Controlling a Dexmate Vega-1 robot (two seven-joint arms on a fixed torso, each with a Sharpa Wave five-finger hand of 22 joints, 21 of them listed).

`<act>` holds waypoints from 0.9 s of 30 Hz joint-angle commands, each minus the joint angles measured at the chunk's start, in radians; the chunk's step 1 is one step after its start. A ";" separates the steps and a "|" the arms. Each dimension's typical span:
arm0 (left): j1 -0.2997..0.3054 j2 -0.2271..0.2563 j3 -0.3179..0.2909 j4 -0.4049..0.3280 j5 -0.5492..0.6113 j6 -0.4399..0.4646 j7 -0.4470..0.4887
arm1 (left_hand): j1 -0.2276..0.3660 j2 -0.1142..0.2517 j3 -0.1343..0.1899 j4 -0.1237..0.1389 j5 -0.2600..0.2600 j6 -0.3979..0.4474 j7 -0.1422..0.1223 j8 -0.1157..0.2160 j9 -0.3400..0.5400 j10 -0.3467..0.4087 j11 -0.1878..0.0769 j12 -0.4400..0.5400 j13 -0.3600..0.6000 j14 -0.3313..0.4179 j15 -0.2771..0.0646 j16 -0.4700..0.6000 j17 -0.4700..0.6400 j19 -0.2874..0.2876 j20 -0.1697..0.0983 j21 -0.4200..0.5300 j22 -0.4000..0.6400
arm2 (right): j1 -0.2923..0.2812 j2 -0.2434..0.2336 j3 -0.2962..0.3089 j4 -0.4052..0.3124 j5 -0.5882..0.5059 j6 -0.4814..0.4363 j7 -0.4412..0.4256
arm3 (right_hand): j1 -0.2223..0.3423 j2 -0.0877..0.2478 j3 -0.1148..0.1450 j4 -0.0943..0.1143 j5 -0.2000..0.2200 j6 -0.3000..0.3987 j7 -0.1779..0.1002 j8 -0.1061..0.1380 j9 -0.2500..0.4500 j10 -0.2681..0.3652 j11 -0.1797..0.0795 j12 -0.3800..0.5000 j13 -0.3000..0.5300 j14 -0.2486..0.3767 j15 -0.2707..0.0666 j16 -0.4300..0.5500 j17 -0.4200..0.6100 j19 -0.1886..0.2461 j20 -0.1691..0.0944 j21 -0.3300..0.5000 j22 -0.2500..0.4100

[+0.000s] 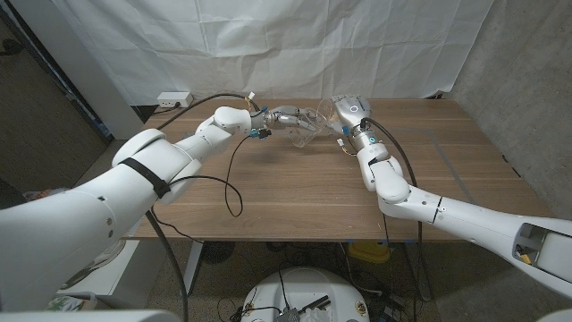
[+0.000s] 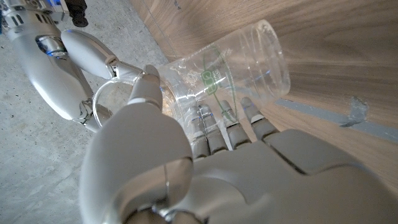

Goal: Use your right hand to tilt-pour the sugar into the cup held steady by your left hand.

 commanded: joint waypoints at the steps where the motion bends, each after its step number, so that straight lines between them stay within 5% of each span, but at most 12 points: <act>1: -0.005 -0.005 0.013 0.003 0.002 0.028 0.021 | -0.020 0.024 0.027 0.018 0.001 0.015 0.001 0.011 0.005 0.010 -0.002 -0.005 0.002 0.010 -0.046 0.002 0.003 0.001 -0.009 0.005 0.004 | 0.021 -0.004 -0.002 0.004 -0.087 0.018 0.069 | 0.005 0.017 -0.009 -0.002 0.005 0.079 -0.075 0.006 0.001 0.008 -0.008 -0.003 0.005 0.005 -0.153 -0.002 0.004 0.004 -0.008 -0.002 0.003; 10: -0.015 -0.015 0.032 0.006 0.006 0.064 0.052 | -0.021 0.027 0.028 0.019 0.001 0.009 0.005 0.008 0.006 0.009 0.003 -0.007 0.003 0.006 -0.043 0.001 0.004 -0.001 -0.005 0.005 0.004 | 0.047 0.001 -0.012 0.015 -0.180 0.030 0.150 | 0.007 0.018 -0.013 -0.001 0.005 0.077 -0.082 0.003 0.000 0.006 -0.019 -0.008 0.006 0.001 -0.155 -0.008 0.007 0.002 -0.010 -0.004 0.003; 27: -0.033 -0.030 0.067 0.008 0.006 0.100 0.105 | -0.020 0.025 0.029 0.018 0.001 0.013 -0.001 0.009 0.006 0.016 -0.001 -0.008 0.005 0.012 -0.047 0.003 0.003 0.001 -0.008 0.008 0.004 | 0.032 0.012 0.016 0.027 -0.220 0.066 0.172 | 0.007 0.019 -0.022 0.002 0.007 0.086 -0.087 0.004 0.000 0.012 -0.026 -0.012 0.007 0.002 -0.159 -0.017 0.010 0.000 -0.014 -0.006 0.003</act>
